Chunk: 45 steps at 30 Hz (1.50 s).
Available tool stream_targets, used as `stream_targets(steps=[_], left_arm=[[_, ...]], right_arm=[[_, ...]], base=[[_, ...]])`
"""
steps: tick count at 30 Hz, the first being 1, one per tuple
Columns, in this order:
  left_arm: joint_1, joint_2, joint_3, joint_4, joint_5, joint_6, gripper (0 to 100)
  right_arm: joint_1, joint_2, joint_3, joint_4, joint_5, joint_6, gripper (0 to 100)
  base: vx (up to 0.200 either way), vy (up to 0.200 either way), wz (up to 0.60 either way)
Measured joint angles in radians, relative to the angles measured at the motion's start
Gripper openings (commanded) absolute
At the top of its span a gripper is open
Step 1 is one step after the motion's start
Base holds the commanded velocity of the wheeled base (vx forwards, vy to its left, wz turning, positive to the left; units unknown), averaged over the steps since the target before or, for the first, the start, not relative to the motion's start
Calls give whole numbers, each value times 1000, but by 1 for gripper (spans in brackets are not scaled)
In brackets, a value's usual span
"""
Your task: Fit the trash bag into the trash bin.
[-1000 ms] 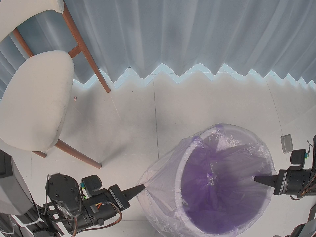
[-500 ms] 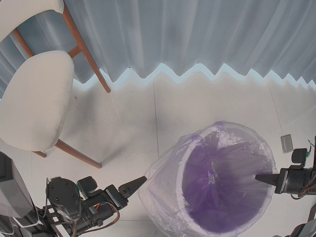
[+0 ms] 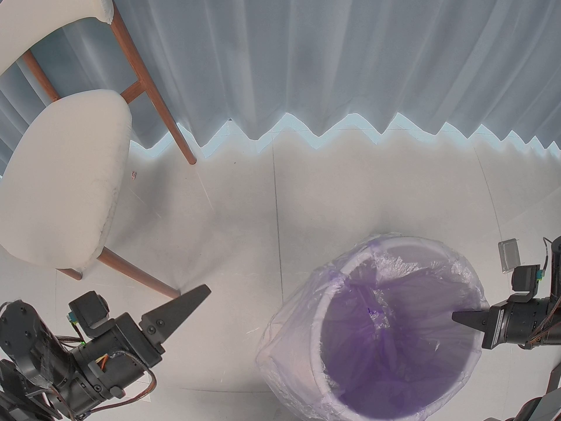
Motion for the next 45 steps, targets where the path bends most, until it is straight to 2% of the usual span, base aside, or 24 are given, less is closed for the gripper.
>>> stream_targets(steps=[2, 5, 8, 13, 16, 21, 25, 31, 36, 45], left_arm=[[4, -30, 0, 36, -64, 55, 100], [15, -58, 0, 115, -218, 169, 100], [23, -66, 0, 220, -318, 282, 100], [29, -47, -57, 366, -353, 388, 100], [31, -29, -135, 469, -355, 424, 100], [16, -2, -308, 742, -337, 463, 100], [-24, 21, -450, 923, -254, 490, 100], [-112, 93, -644, 1096, -159, 514, 100], [-166, 158, -719, 1146, -121, 522, 100], [-214, 259, -747, 1151, -96, 516, 100]], right_arm=[[-1, 11, -2, 1, -10, -32, 0], [-2, 30, -7, 1, -30, -69, 0], [-3, 51, -12, 4, -48, -94, 0], [-2, 88, -20, 19, -67, -113, 0], [-1, 103, -24, 34, -72, -117, 0], [-1, 122, -29, 48, -76, -121, 0], [-2, 132, -29, 54, -78, -124, 0], [-4, 143, -24, 59, -80, -125, 0], [-4, 149, -9, 63, -80, -126, 0], [-4, 151, -7, 61, -80, -126, 0]], base=[[0, 0, 0], [0, 0, 0], [0, 0, 0], [0, 0, 0], [0, 0, 0], [0, 0, 0], [0, 0, 0], [0, 0, 0], [0, 0, 0], [0, 0, 0]])
